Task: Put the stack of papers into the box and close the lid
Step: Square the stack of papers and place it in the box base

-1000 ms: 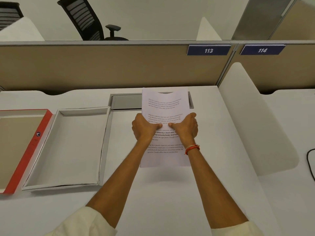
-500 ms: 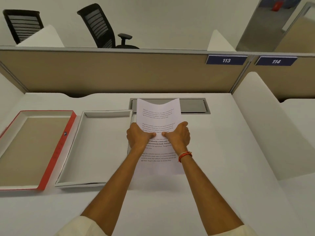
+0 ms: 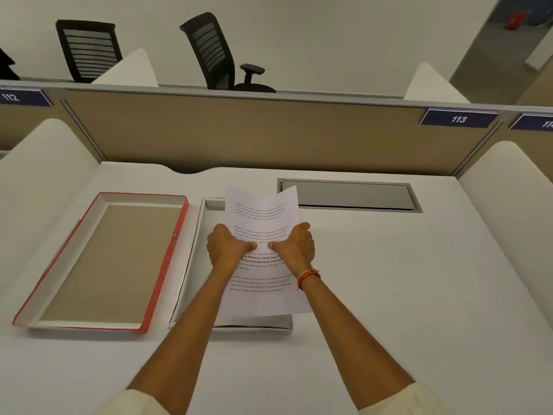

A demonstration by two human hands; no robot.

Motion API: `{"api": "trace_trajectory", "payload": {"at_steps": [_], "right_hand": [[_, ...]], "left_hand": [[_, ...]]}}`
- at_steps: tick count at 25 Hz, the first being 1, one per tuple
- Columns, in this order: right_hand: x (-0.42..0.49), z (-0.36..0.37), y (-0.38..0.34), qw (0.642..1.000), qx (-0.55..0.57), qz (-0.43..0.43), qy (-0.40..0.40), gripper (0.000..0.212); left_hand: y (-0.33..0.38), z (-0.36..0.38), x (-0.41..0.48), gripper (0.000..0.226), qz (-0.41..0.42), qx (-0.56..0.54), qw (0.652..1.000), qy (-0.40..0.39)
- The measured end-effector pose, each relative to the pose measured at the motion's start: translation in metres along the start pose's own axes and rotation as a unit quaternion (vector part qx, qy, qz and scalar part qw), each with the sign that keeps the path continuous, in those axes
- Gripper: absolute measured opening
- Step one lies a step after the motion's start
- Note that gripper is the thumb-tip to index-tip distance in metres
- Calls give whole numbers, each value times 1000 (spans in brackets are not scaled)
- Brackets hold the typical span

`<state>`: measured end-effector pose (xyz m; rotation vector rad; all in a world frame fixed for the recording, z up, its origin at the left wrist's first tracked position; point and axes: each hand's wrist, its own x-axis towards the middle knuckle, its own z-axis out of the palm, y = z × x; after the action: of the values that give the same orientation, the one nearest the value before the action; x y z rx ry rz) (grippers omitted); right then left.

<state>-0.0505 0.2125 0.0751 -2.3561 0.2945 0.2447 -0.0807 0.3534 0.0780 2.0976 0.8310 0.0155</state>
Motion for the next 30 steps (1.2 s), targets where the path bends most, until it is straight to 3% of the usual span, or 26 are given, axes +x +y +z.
{"api": "trace_trajectory", "payload": {"at_steps": [12, 30], "right_hand": [[4, 64, -18, 1000, 2, 4, -12, 80], [21, 90, -1, 998, 44, -5, -42, 68]], "left_hand": [[-47, -22, 44, 46, 6, -7, 1000, -24], [-72, -8, 67, 44, 1, -7, 999, -44]]}}
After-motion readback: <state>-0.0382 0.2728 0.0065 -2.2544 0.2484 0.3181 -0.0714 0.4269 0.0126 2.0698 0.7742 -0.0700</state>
